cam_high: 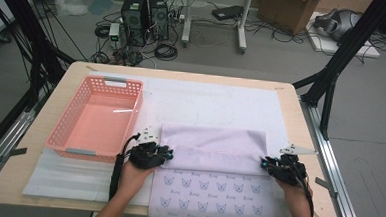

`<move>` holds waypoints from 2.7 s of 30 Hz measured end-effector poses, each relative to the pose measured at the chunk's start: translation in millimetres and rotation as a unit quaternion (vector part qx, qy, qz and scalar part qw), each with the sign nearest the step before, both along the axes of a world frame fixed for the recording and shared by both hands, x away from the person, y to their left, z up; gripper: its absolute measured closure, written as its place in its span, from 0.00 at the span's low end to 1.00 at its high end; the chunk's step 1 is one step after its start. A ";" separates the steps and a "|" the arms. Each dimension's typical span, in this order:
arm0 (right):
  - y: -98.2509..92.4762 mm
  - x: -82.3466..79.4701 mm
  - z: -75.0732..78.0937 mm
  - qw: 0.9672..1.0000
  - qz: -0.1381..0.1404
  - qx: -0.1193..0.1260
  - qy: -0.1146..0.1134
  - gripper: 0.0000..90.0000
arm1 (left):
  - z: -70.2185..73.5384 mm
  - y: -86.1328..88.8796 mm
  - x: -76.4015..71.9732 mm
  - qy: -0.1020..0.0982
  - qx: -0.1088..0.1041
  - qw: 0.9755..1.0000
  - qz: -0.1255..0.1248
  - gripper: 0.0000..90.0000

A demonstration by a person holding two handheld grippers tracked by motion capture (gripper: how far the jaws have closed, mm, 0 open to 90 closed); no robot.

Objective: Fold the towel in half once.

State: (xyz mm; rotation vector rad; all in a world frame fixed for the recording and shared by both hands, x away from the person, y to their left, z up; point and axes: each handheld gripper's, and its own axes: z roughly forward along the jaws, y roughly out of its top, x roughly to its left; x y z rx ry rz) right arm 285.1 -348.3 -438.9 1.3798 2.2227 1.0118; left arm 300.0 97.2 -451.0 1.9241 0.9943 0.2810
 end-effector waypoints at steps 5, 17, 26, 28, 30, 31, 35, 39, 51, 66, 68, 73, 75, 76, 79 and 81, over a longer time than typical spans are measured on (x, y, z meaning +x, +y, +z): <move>-3.1 -9.7 4.6 1.000 0.009 0.004 -0.007 0.95 | 3.4 6.0 -9.0 -0.011 -0.017 1.000 -0.003 0.94; -11.8 -43.6 11.7 0.999 0.020 0.048 -0.015 0.96 | 8.6 19.8 -47.4 -0.017 -0.063 0.998 -0.012 0.94; -12.7 -86.2 16.3 0.997 0.022 0.065 -0.020 0.97 | 9.2 27.0 -82.8 -0.018 -0.069 0.997 -0.023 0.94; -14.8 -97.0 16.4 0.997 0.020 0.069 -0.018 0.97 | 8.9 28.8 -94.9 -0.016 -0.072 0.997 -0.029 0.94; -15.6 -107.9 16.6 0.997 0.019 0.072 -0.016 0.97 | 8.4 29.8 -105.6 -0.010 -0.071 0.997 -0.036 0.94; -16.1 -112.7 16.7 0.997 0.020 0.072 -0.015 0.97 | 7.9 30.4 -110.0 -0.010 -0.068 0.997 -0.039 0.94; -15.4 -130.2 16.3 0.997 0.019 0.070 -0.009 0.97 | 6.2 32.0 -125.0 -0.001 -0.068 0.997 -0.045 0.94; -13.8 -141.9 16.9 0.998 0.024 0.062 -0.004 0.96 | 6.1 33.7 -132.0 0.002 -0.070 0.996 -0.050 0.94; -19.5 -114.5 19.6 0.994 -0.016 0.103 -0.039 0.78 | 10.7 52.0 -104.1 -0.028 -0.121 0.992 0.000 0.57; -5.8 -37.2 5.9 0.998 -0.002 0.045 -0.037 0.82 | 5.9 28.9 -36.7 -0.015 -0.108 0.994 -0.005 0.57; -2.5 -22.3 5.0 0.998 0.000 0.047 -0.036 0.82 | 5.7 25.1 -28.4 -0.009 -0.104 0.994 -0.009 0.57; 5.3 10.2 0.2 0.999 0.005 0.025 -0.032 0.83 | 5.7 17.2 -11.9 -0.013 -0.081 0.997 -0.008 0.57; 3.7 19.1 -5.5 0.999 -0.014 -0.019 -0.027 0.84 | 6.5 16.5 -8.1 -0.019 -0.071 0.997 -0.001 0.57; -0.5 21.1 -7.8 0.999 -0.018 -0.010 -0.035 0.86 | 6.4 16.9 -7.2 -0.020 -0.070 0.997 0.001 0.57; -7.7 20.1 -6.8 0.996 -0.064 -0.031 -0.046 0.80 | 5.2 18.2 -5.2 -0.020 -0.063 0.998 0.014 0.56; -12.0 16.8 -5.9 0.997 -0.067 -0.010 -0.044 0.81 | 5.2 19.6 -4.6 -0.022 -0.059 0.998 0.023 0.55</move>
